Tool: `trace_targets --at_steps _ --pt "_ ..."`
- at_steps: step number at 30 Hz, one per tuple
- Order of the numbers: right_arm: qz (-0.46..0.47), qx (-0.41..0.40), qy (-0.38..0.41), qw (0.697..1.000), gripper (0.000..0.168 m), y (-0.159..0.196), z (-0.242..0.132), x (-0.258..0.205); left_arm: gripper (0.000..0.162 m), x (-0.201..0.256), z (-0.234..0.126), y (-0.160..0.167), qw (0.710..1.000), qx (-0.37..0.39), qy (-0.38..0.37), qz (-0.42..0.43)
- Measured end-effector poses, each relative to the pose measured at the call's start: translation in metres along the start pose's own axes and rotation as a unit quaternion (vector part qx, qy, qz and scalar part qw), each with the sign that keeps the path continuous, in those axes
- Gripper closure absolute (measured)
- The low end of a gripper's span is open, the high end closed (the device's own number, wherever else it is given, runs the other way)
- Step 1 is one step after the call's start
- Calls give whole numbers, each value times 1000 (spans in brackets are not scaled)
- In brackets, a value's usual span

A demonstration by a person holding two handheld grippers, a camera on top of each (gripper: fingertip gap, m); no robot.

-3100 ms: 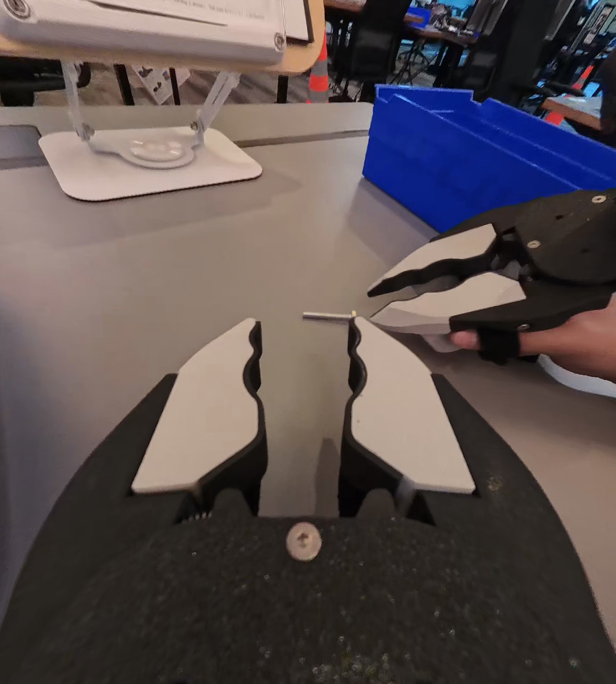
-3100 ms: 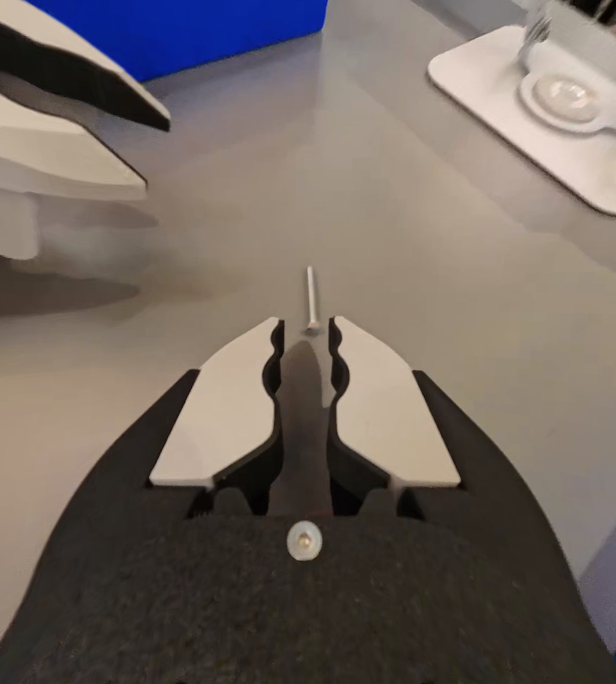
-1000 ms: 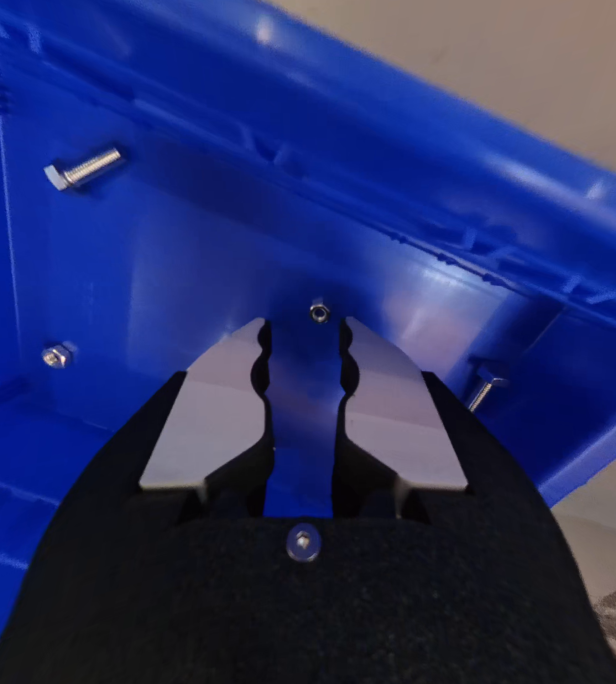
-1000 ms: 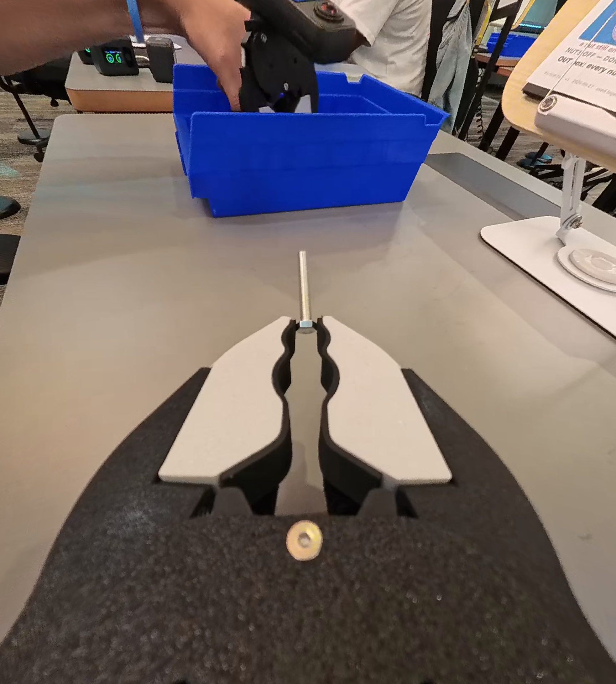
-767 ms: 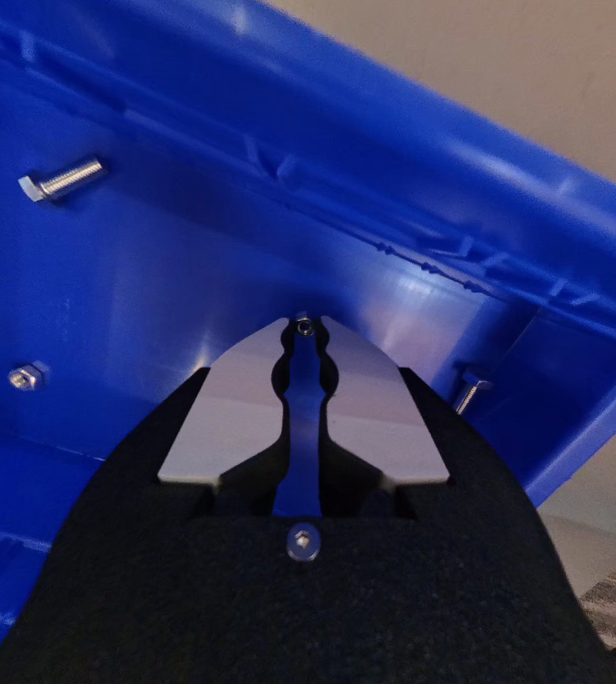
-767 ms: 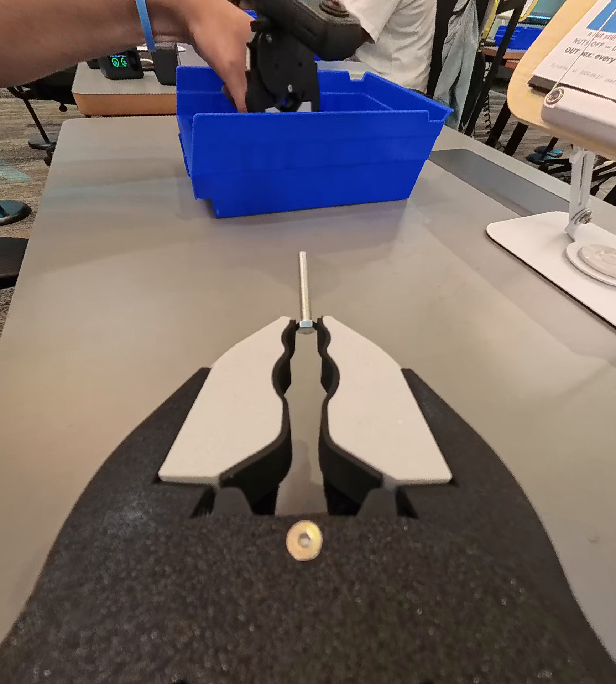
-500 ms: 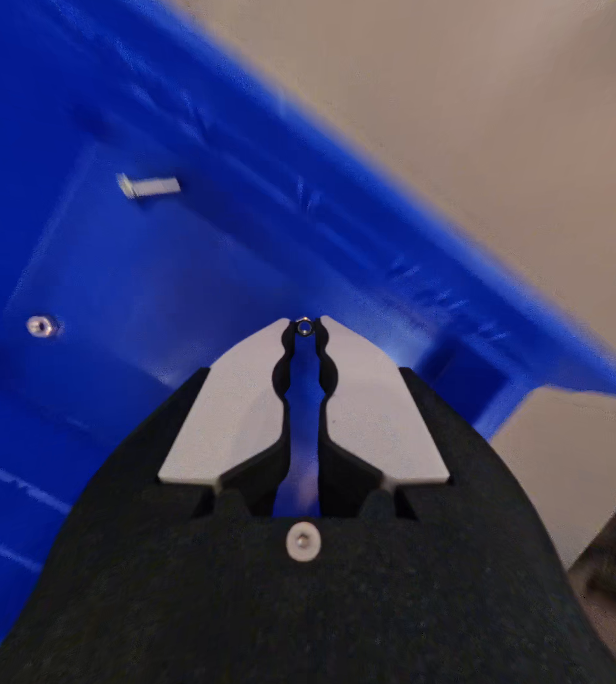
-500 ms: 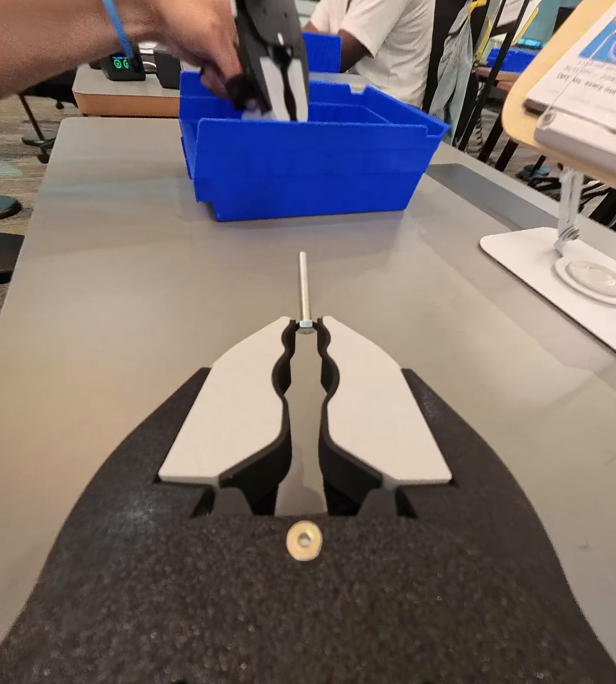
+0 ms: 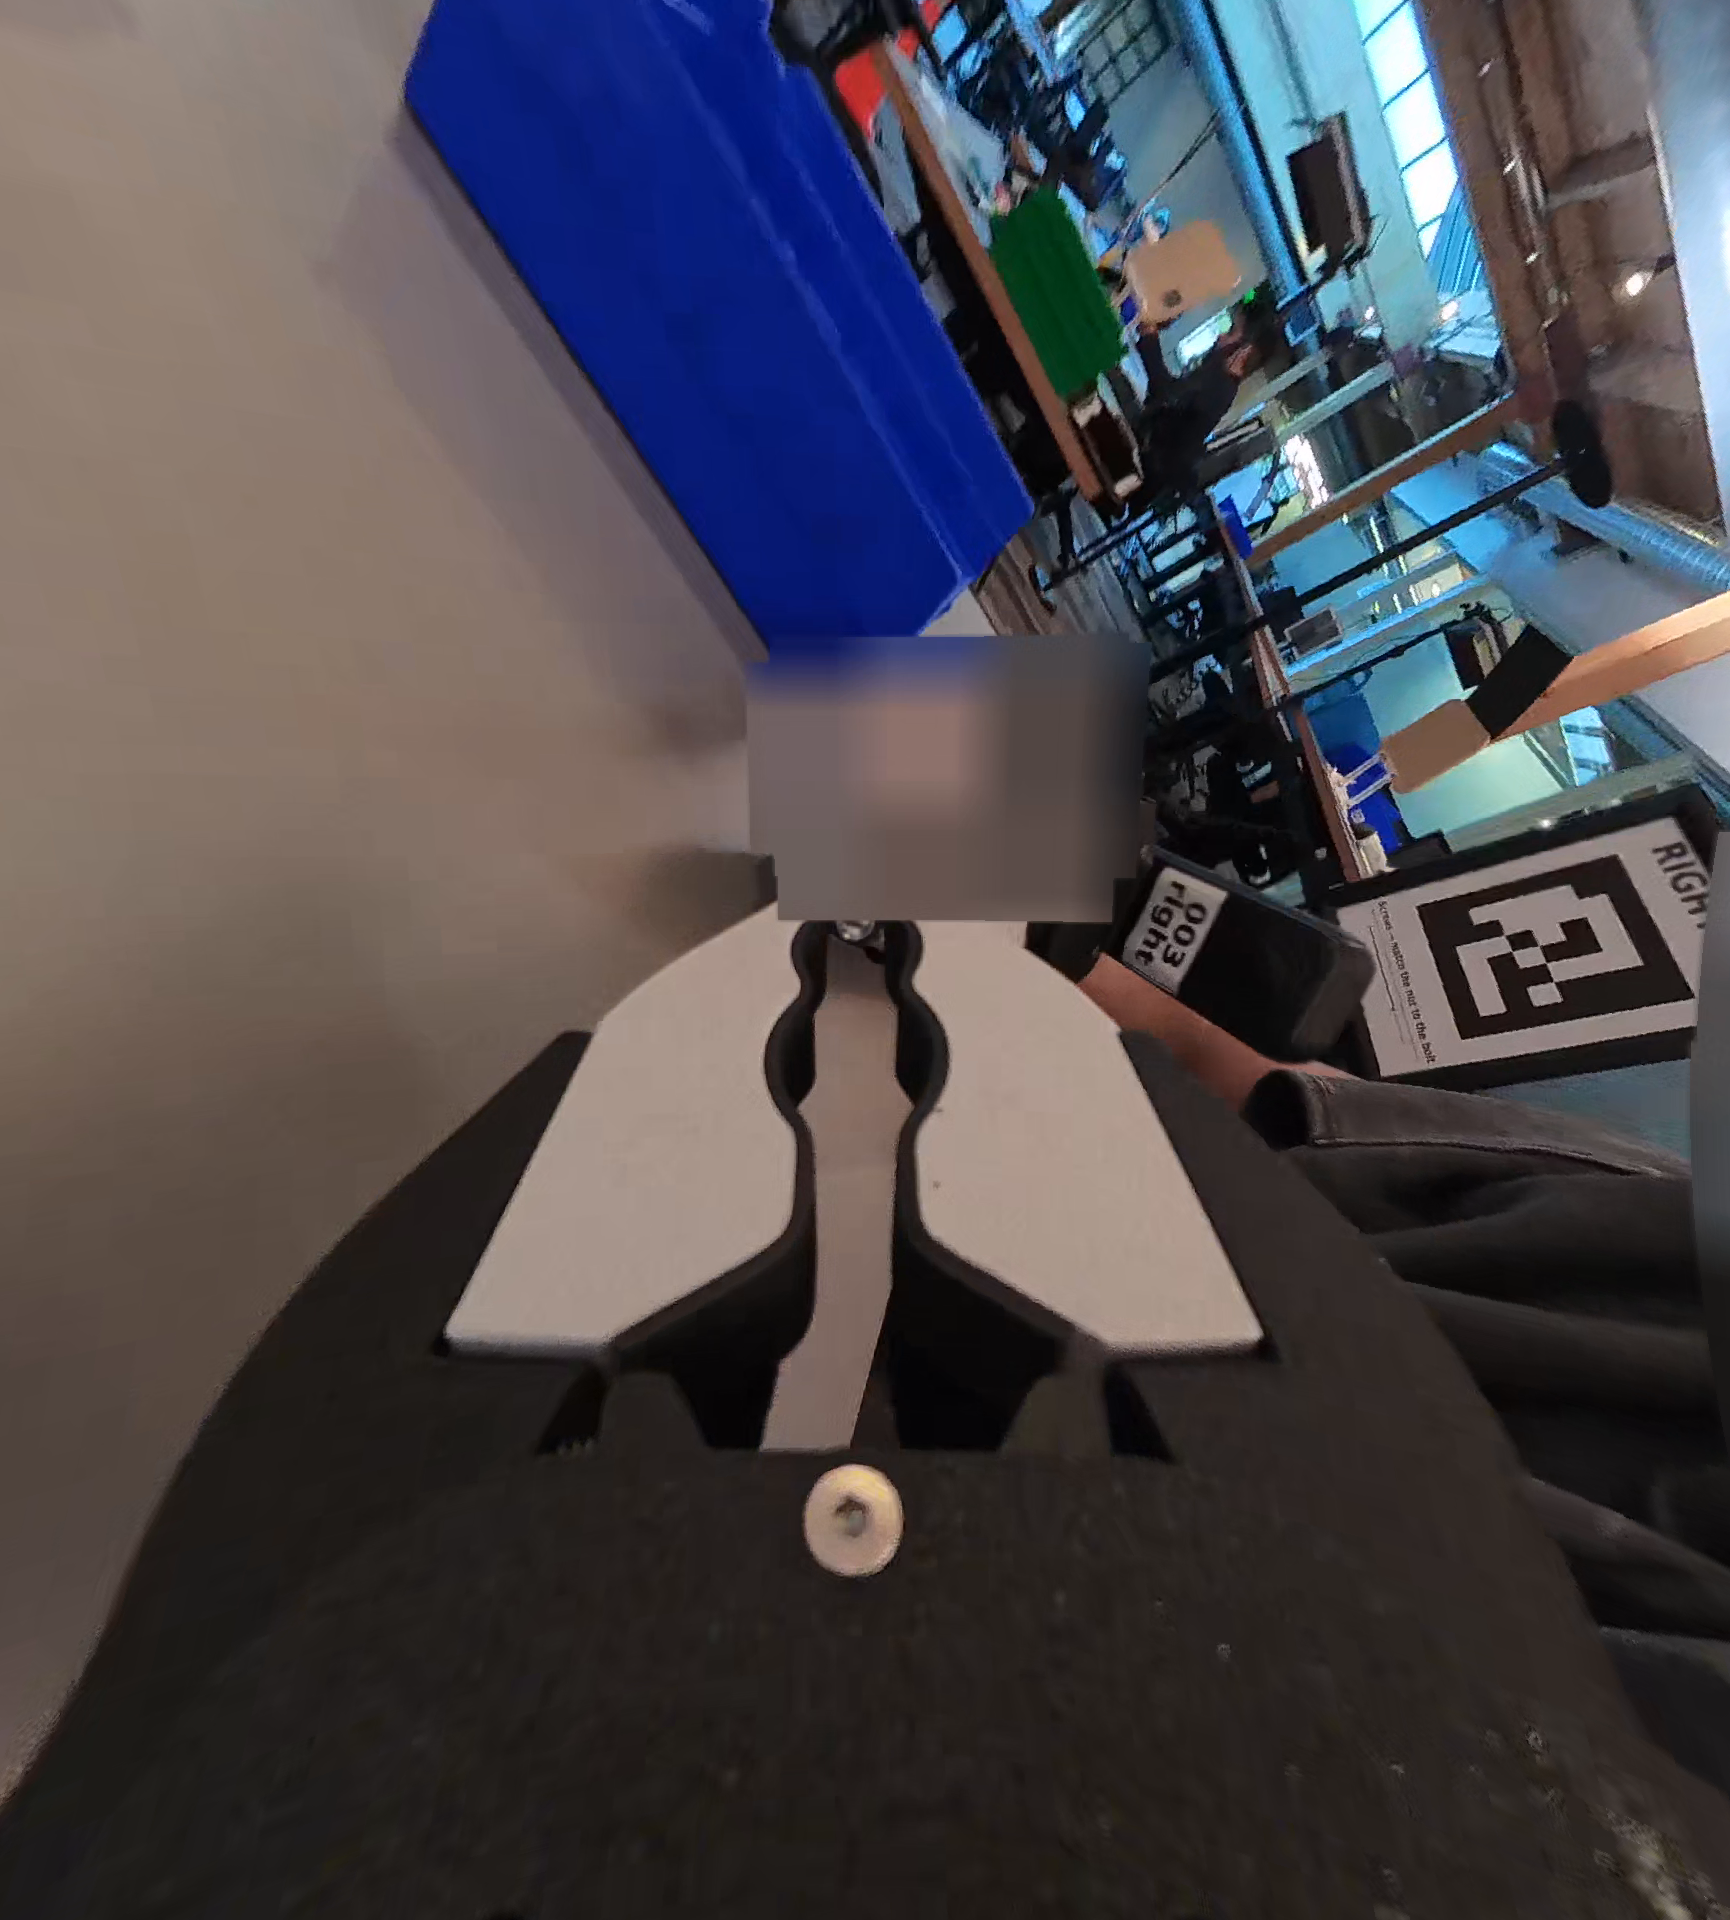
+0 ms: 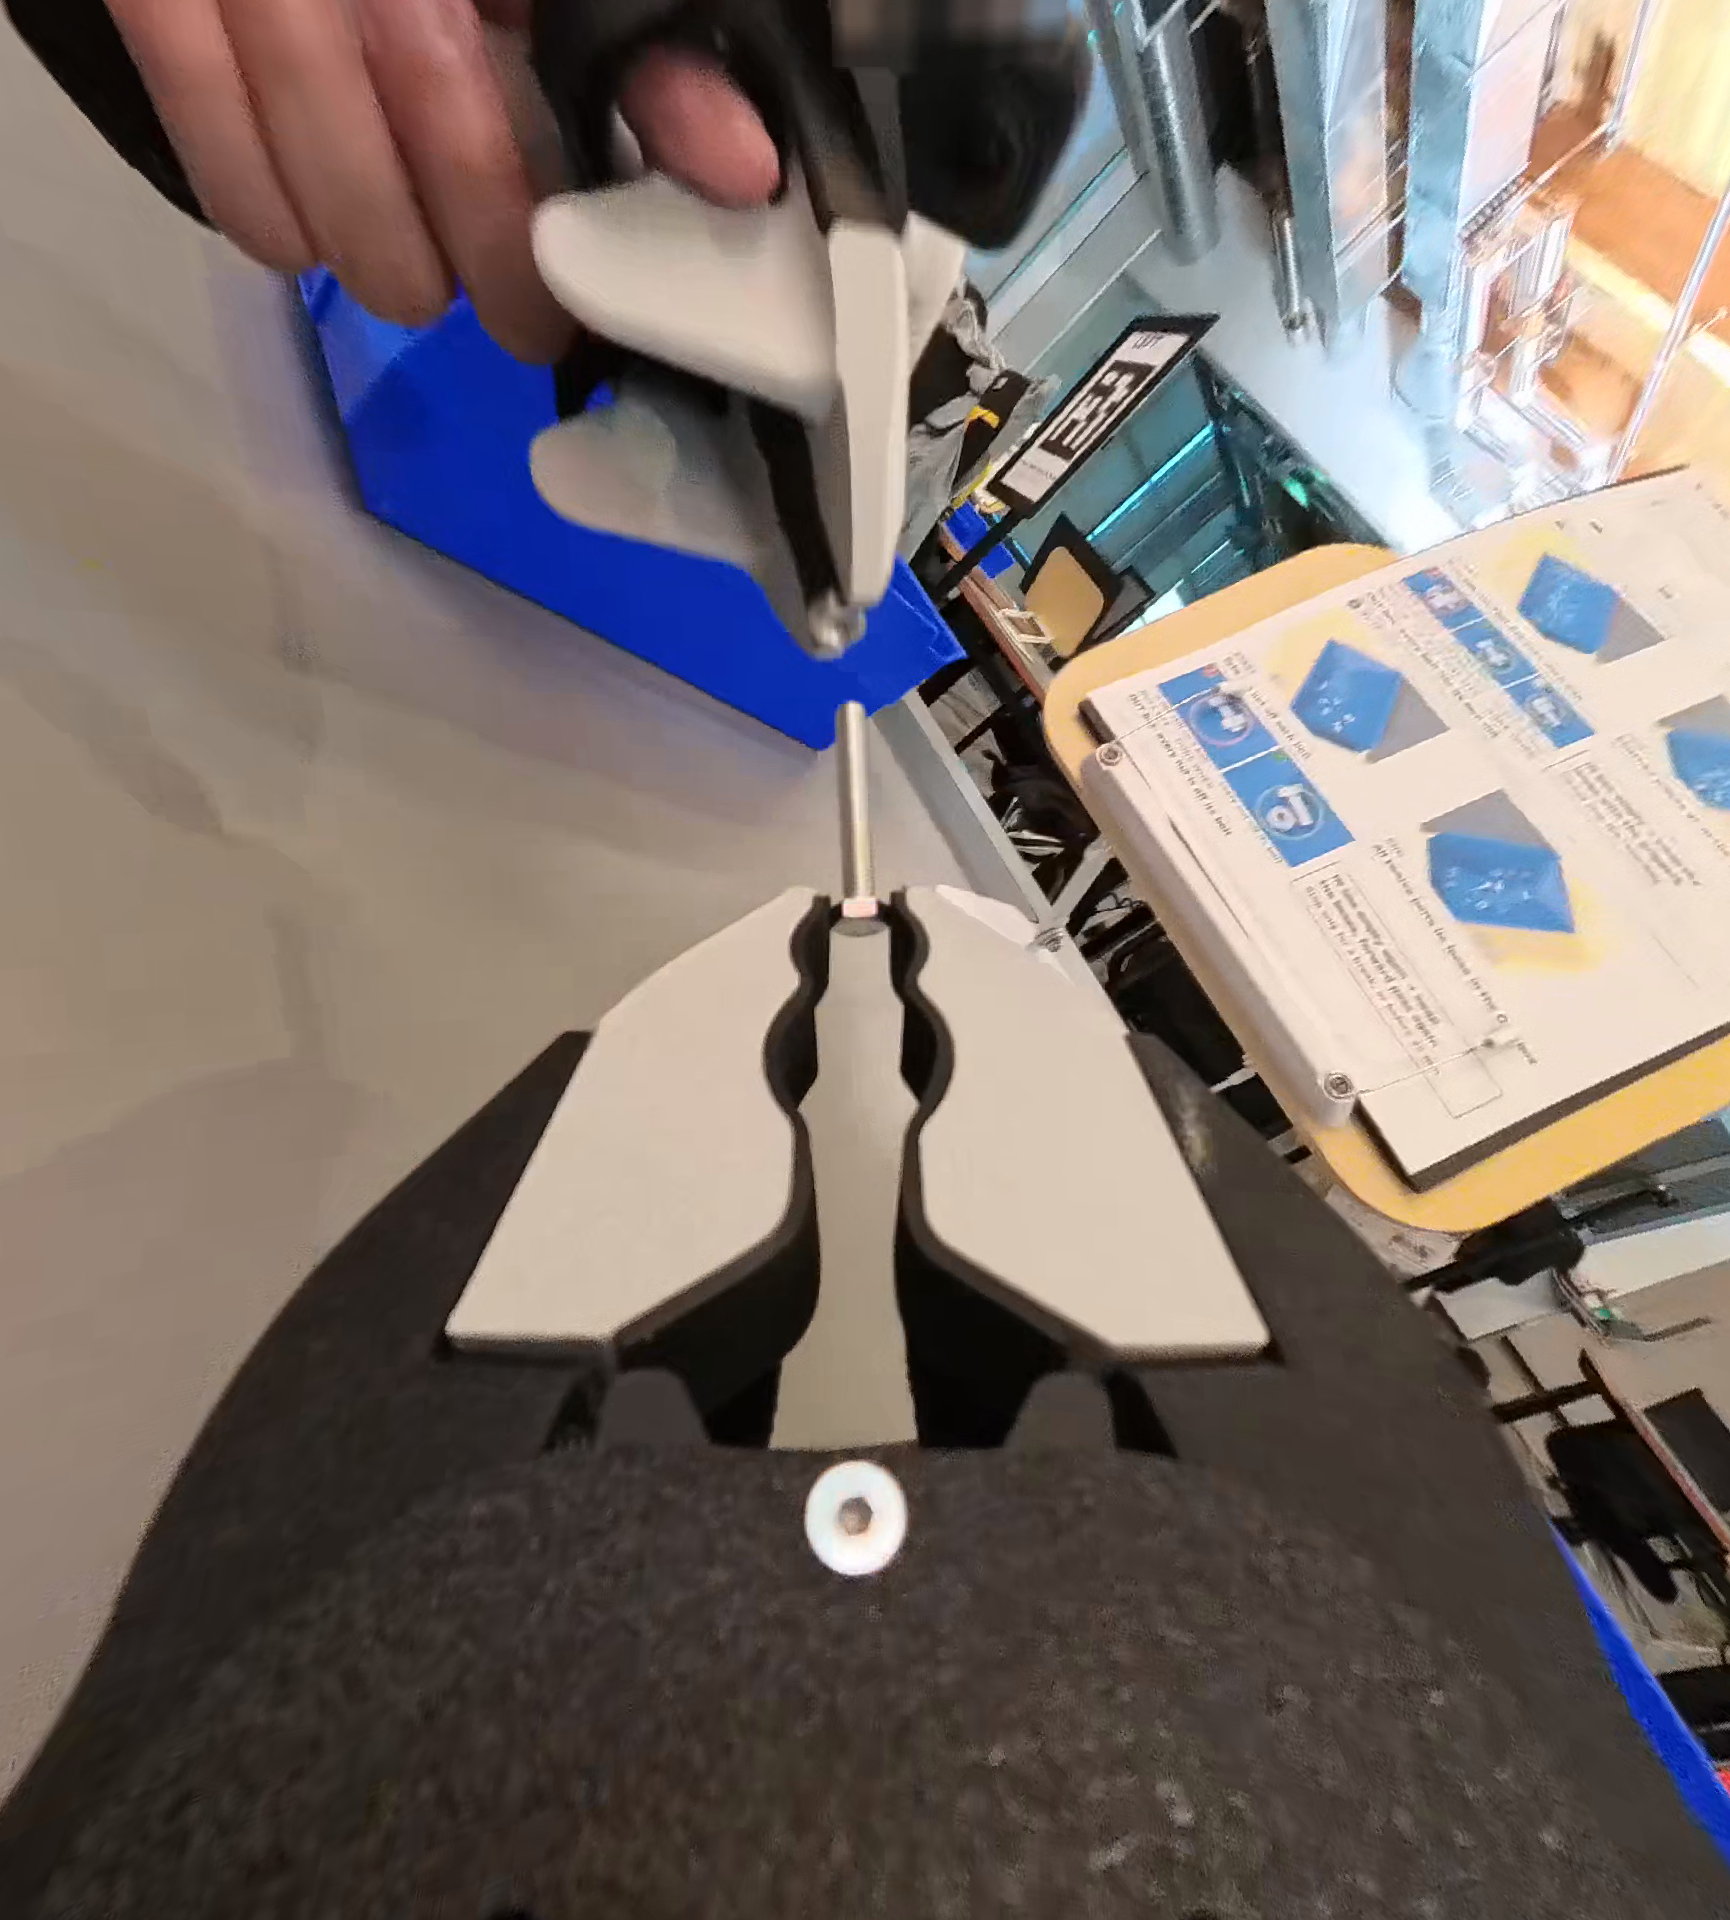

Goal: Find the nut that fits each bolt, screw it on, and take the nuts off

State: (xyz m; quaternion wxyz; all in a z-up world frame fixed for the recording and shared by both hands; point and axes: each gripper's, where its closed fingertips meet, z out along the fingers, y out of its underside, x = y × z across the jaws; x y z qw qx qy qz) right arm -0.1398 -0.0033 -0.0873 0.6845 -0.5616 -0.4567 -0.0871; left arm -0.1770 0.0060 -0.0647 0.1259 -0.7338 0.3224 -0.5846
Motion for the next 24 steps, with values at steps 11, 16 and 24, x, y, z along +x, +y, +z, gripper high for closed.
trace_targets --at_steps 11,16,24 --pt "2 2 3 1000 157 3 -1 4 152 -4 16 -4 998 -34 20 -38" --pt "-8 -4 2 1000 157 4 0 2 153 -8 17 -3 998 -40 24 -46" --pt "-21 -12 5 1000 157 6 1 0 152 -13 19 -1 997 -46 24 -58"
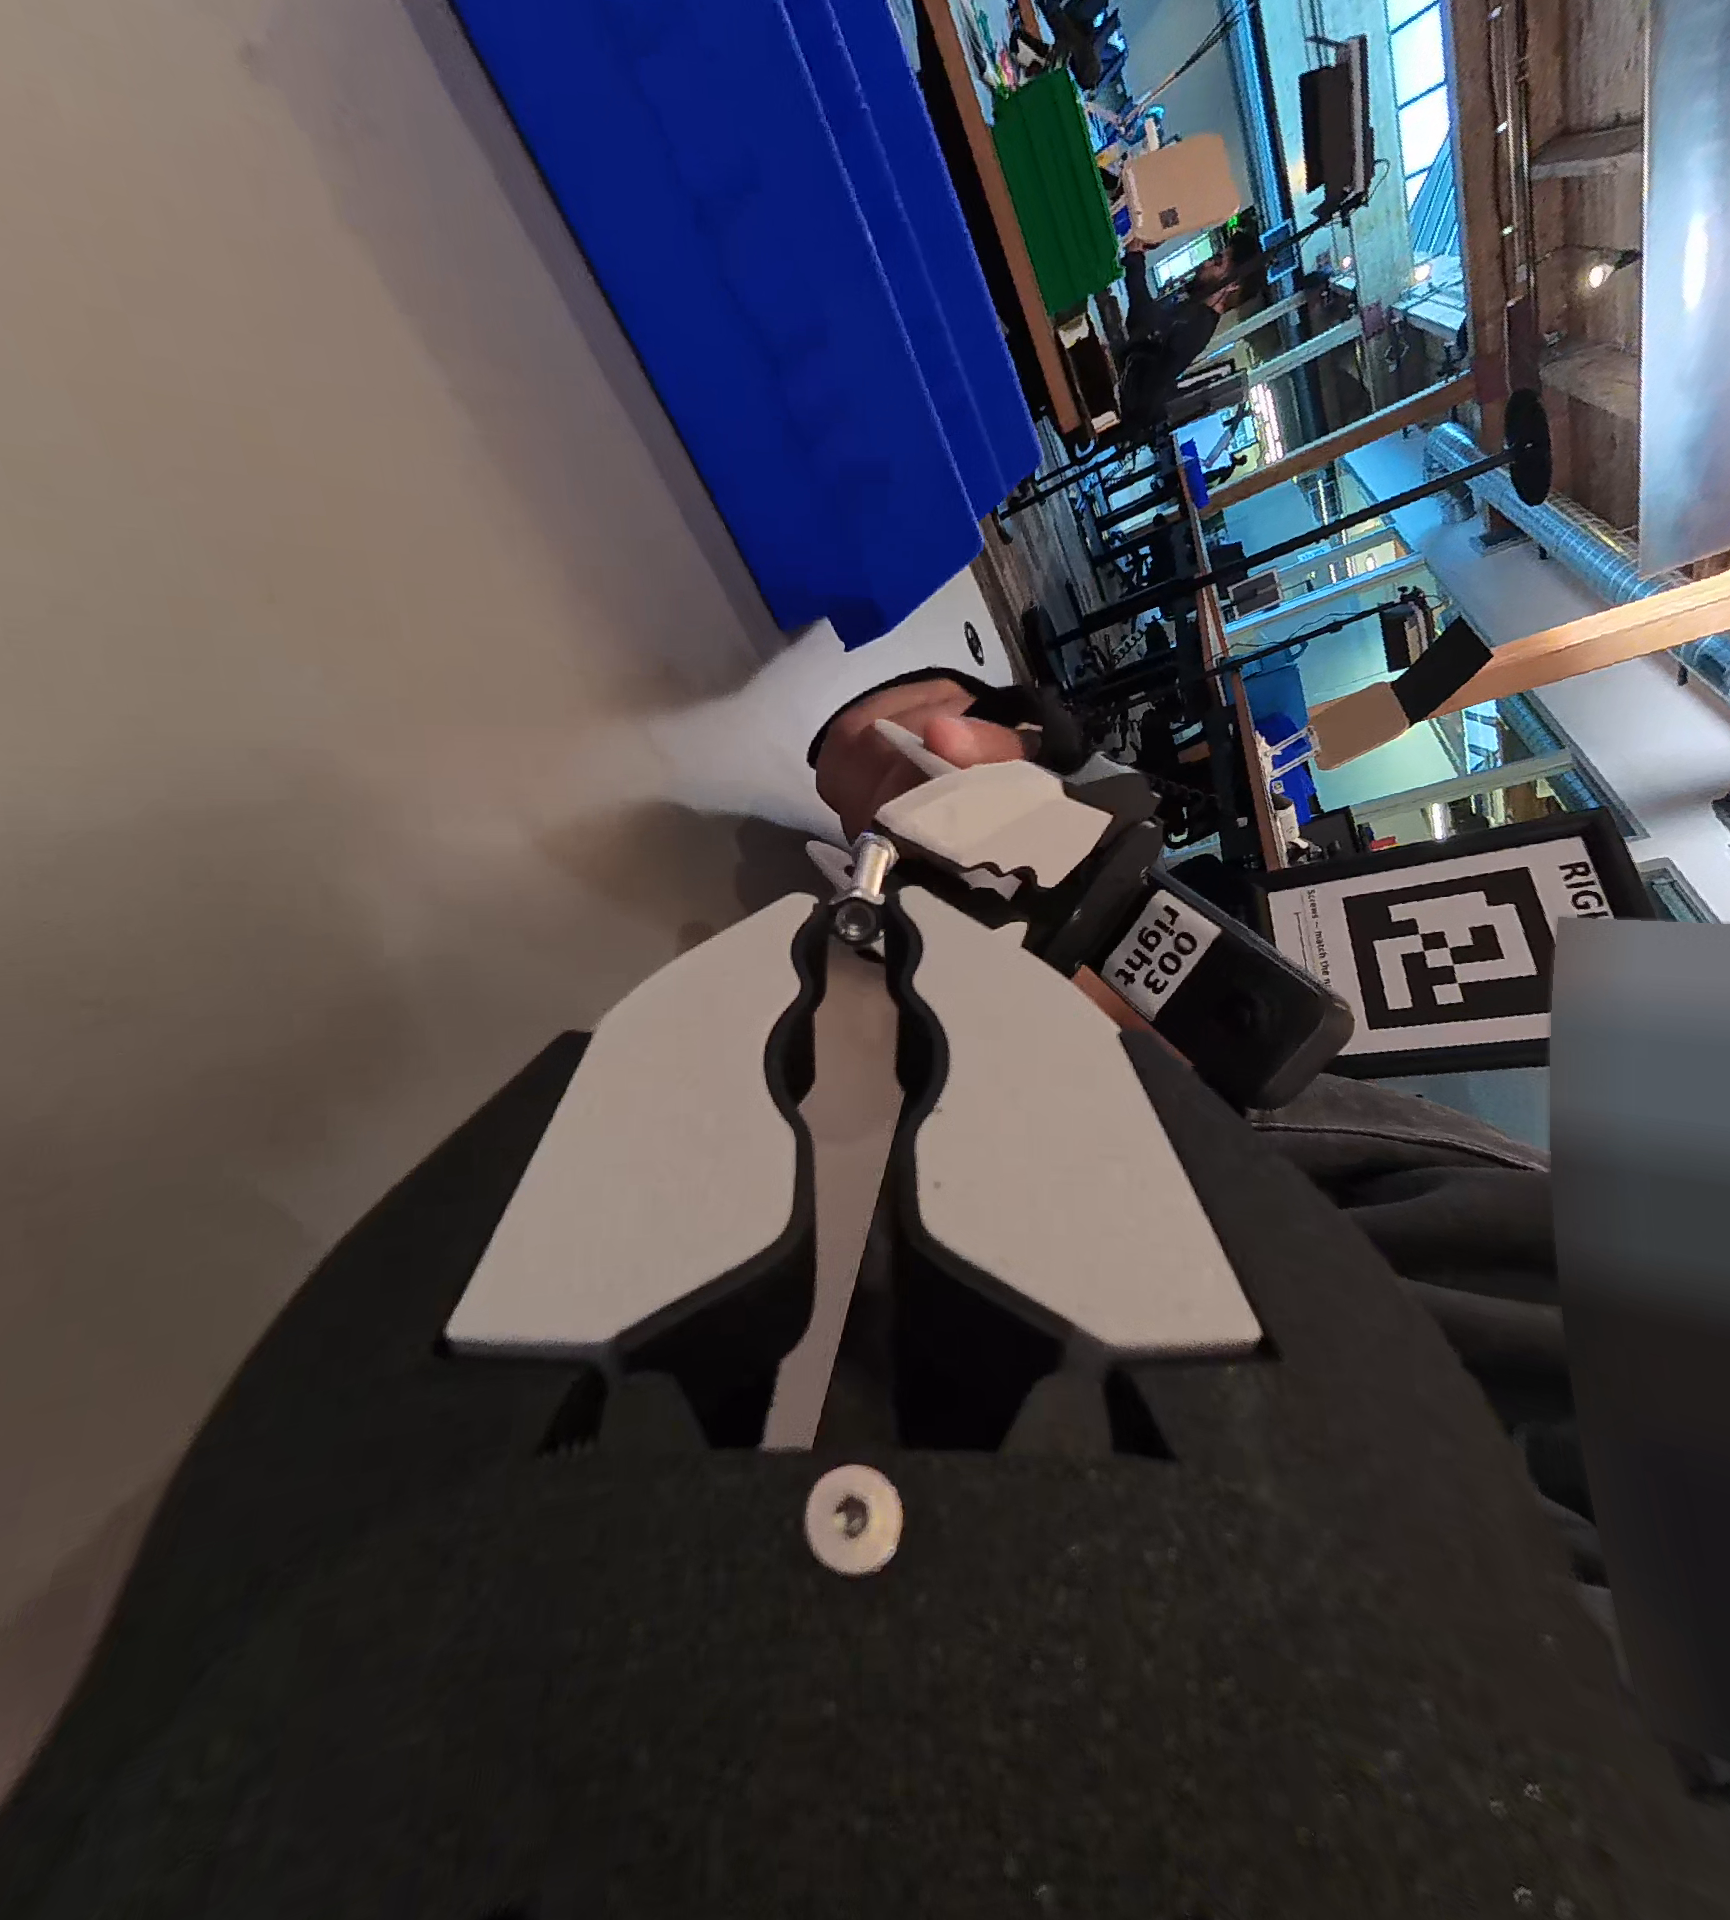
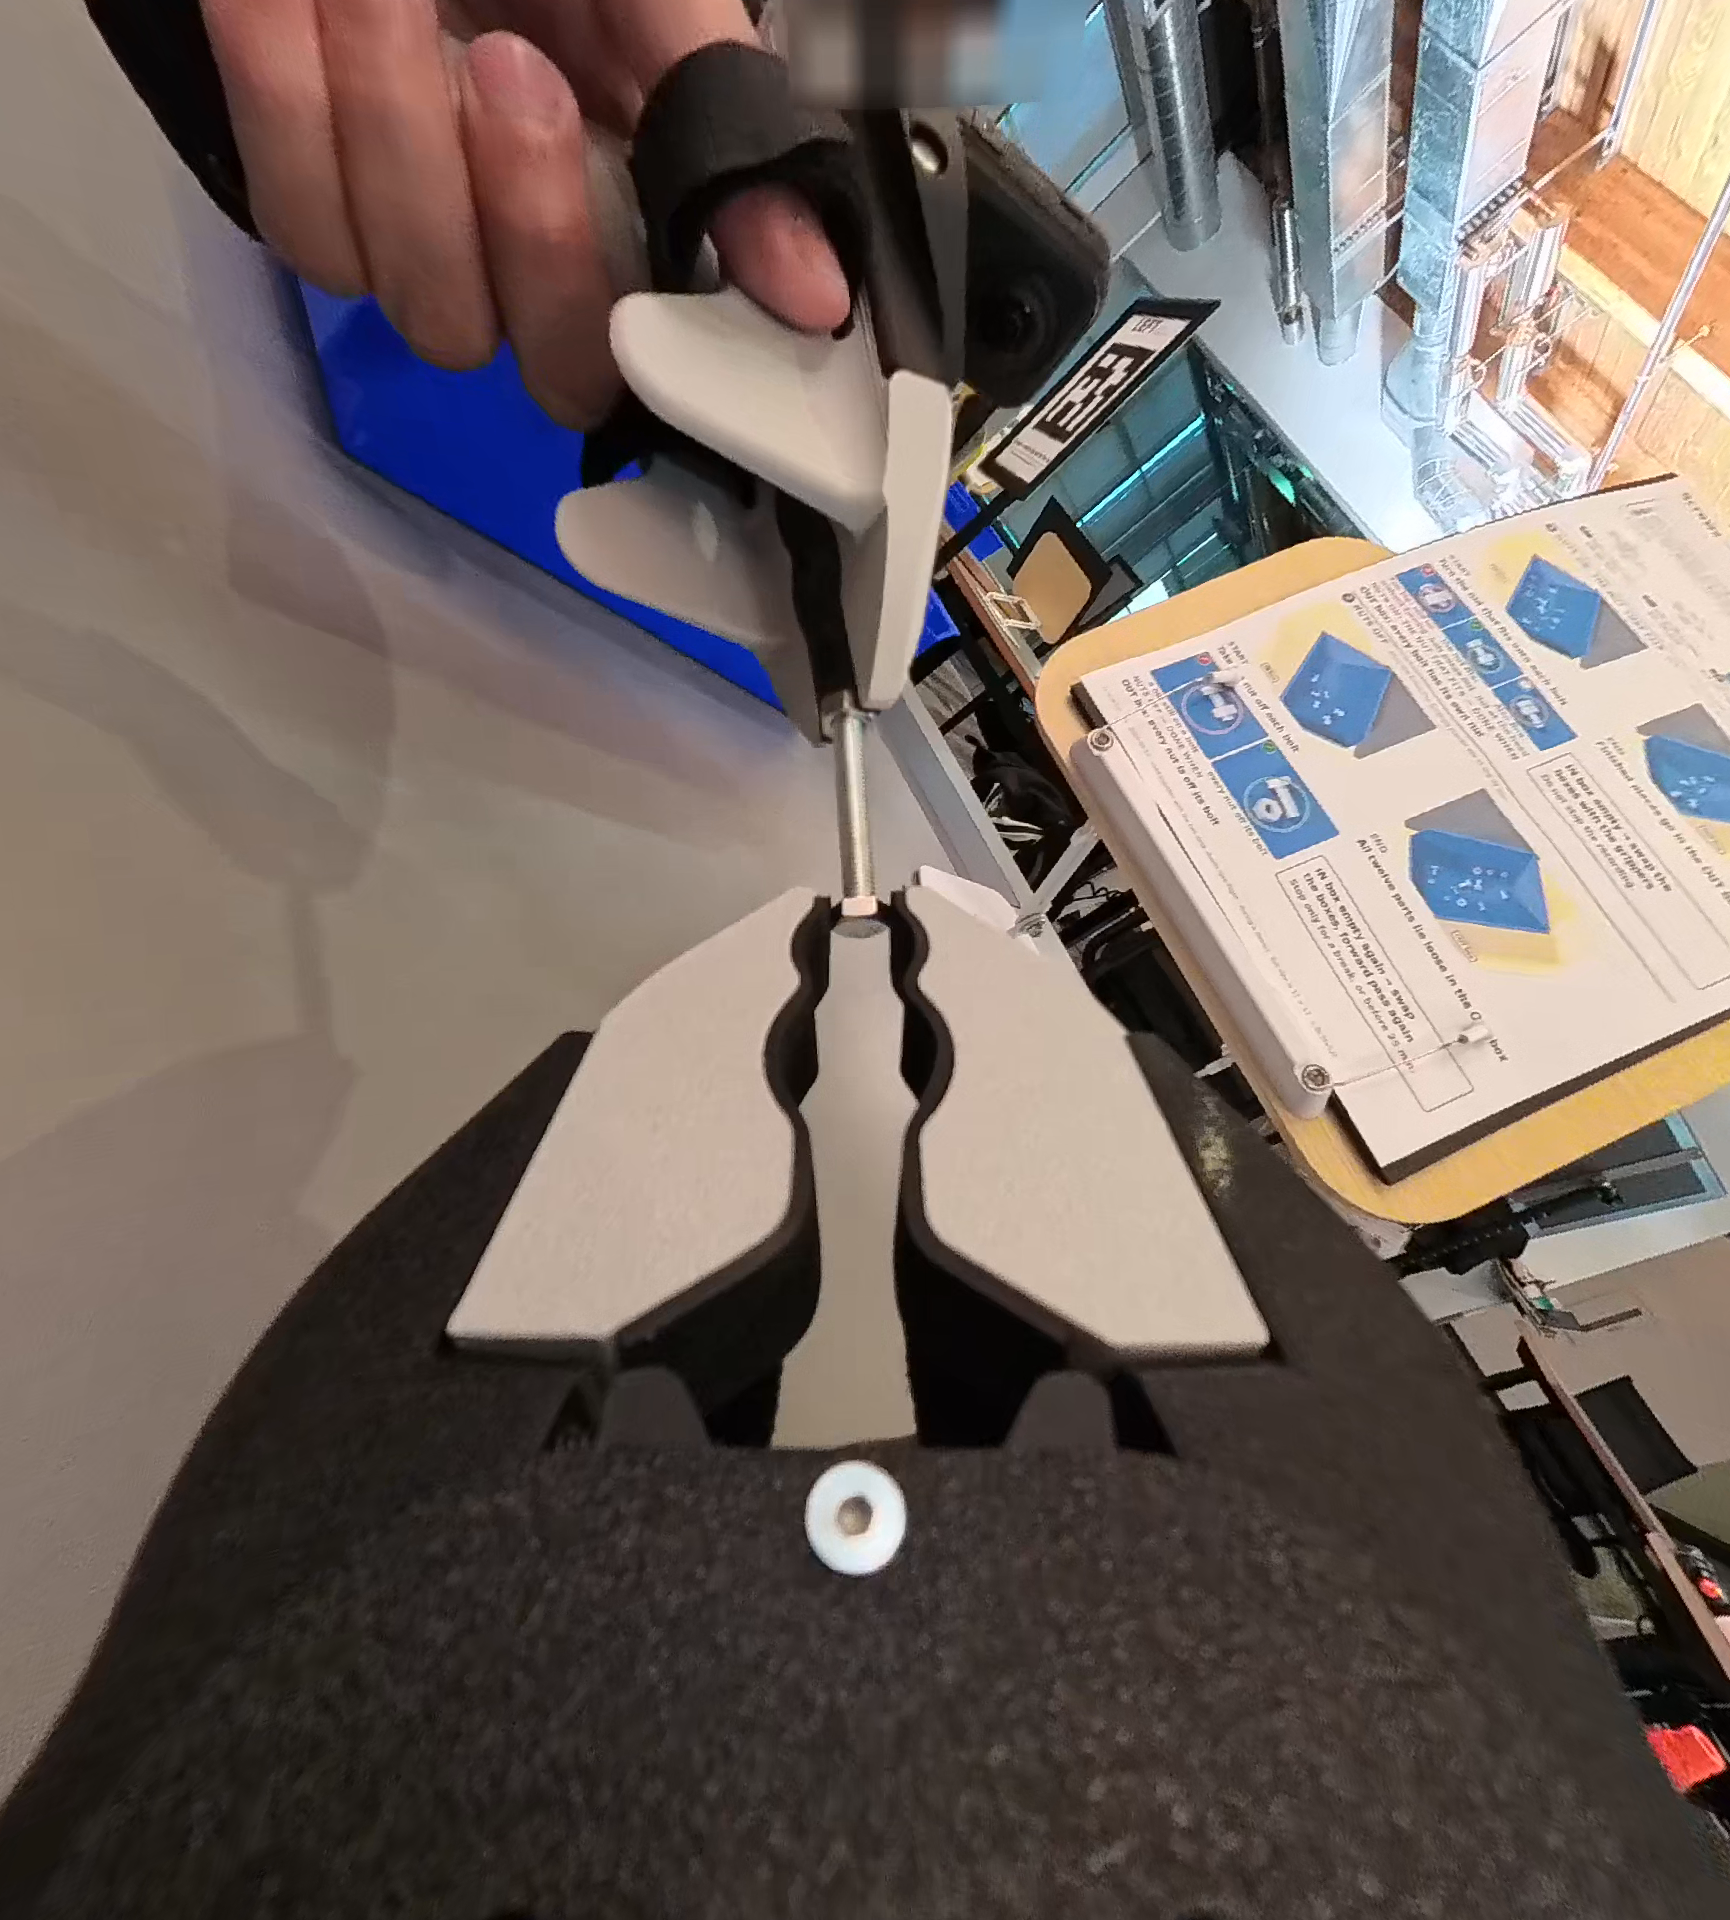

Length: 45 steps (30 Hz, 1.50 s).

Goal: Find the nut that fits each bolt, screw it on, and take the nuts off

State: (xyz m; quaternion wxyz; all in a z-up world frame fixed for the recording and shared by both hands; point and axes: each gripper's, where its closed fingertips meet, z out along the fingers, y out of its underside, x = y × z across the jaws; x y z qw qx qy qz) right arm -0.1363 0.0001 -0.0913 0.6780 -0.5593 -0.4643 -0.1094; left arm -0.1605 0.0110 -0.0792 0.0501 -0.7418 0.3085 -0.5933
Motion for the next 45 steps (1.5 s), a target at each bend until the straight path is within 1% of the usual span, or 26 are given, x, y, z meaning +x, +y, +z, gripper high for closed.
trace_targets --at_steps 3,5,7,9,13,15,19,22,24,26,28,31,34,38,40,43,45 --pt "1 -1 -9 1000 157 1 0 -2 152 -3 0 1 1000 -4 -6 9" --pt "30 3 -25 999 157 1 0 -3 152 -3 0 1 999 -1 -13 41" --pt "86 18 -51 995 158 -2 -1 -2 152 -1 0 1 997 2 -13 78" --pt "142 30 -77 986 158 -3 -2 0 152 5 0 -1 993 12 3 115" --pt "243 56 -132 959 158 -5 -5 0 152 12 1 0 984 21 21 178" --pt "305 81 -160 935 158 -10 -8 4 152 19 1 -1 978 31 39 202" --pt "407 118 -231 876 158 -17 -14 6 152 28 1 3 960 36 60 271" --pt "478 137 -280 821 158 -22 -18 8 152 33 1 6 946 37 73 312" --pt "528 146 -317 774 158 -24 -21 9 152 35 1 8 936 36 80 341" --pt "547 148 -341 750 158 -25 -22 8 152 38 2 8 929 35 85 360" --pt "557 147 -349 740 158 -24 -22 7 152 39 2 7 925 34 83 370" --pt "555 141 -344 744 158 -23 -21 7 152 39 3 4 923 36 77 376" --pt "551 125 -326 758 157 -16 -16 7 140 41 1 0 923 50 78 373" --pt "546 112 -308 771 157 -9 -13 9 138 29 -2 -3 926 68 59 366" --pt "534 112 -287 788 158 -6 -12 13 133 22 -4 -2 934 74 55 345" --pt "490 117 -258 824 158 -7 -13 16 125 10 1 6 944 60 52 320" --pt "480 111 -263 830 158 -8 -11 11 123 7 5 10 945 50 57 319"
